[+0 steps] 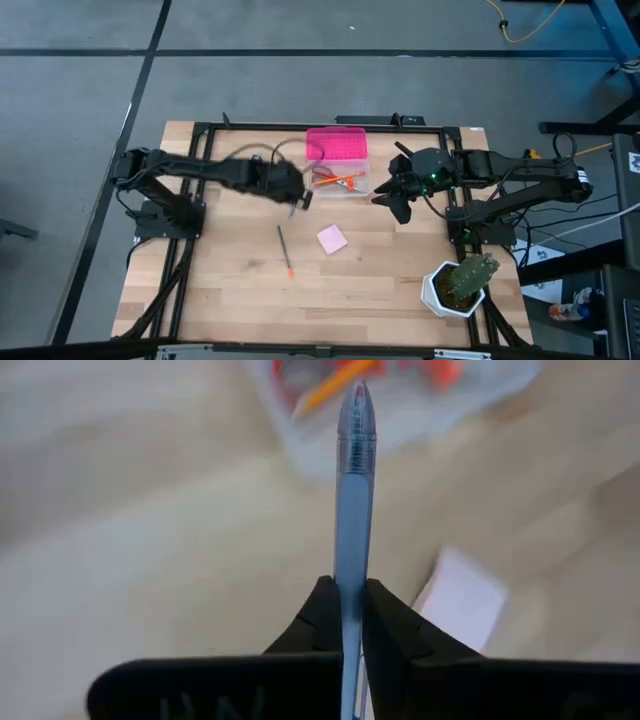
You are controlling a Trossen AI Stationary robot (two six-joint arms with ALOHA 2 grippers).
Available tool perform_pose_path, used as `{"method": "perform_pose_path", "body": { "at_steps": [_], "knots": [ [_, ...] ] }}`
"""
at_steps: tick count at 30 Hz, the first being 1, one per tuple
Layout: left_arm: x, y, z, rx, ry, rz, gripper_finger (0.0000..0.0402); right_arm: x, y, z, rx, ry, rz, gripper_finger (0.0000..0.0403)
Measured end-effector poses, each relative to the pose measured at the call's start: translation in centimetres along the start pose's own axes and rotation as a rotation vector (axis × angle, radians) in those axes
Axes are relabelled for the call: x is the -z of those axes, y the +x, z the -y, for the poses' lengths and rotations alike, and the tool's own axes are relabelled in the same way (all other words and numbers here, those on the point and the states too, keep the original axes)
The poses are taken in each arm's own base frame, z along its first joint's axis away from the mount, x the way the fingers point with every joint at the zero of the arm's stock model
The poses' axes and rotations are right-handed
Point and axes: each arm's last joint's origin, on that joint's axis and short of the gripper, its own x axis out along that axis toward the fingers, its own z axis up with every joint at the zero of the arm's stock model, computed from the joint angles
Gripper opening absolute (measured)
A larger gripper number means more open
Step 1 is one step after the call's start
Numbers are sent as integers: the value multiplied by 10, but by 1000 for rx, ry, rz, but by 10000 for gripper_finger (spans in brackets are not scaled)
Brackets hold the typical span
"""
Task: Pack school essentials
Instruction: Put the gray pen into the supply box
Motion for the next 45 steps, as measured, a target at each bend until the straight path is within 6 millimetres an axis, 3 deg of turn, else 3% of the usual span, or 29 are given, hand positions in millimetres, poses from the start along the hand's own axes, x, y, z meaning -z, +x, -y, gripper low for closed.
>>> {"method": "perform_pose_path", "body": {
  "at_steps": [14, 20, 26, 36, 45],
  "knots": [
    [-115, 63, 10, 140, 259, -63, 2, -2, -18, 1, 24, 81, 93, 169],
    [-147, 83, 15, 124, 380, -118, 2, -2, -20, 1, 23, 108, 104, 169],
    [-151, 102, 25, 128, 525, -161, 2, -4, -20, 2, 59, 112, 140, 169],
    [-135, 127, 29, 118, 679, -233, 3, -4, -20, 3, 89, 138, 159, 169],
    [-131, 128, 33, 126, 759, -225, 85, -4, -20, 3, 87, 162, 160, 169]
  ]
}}
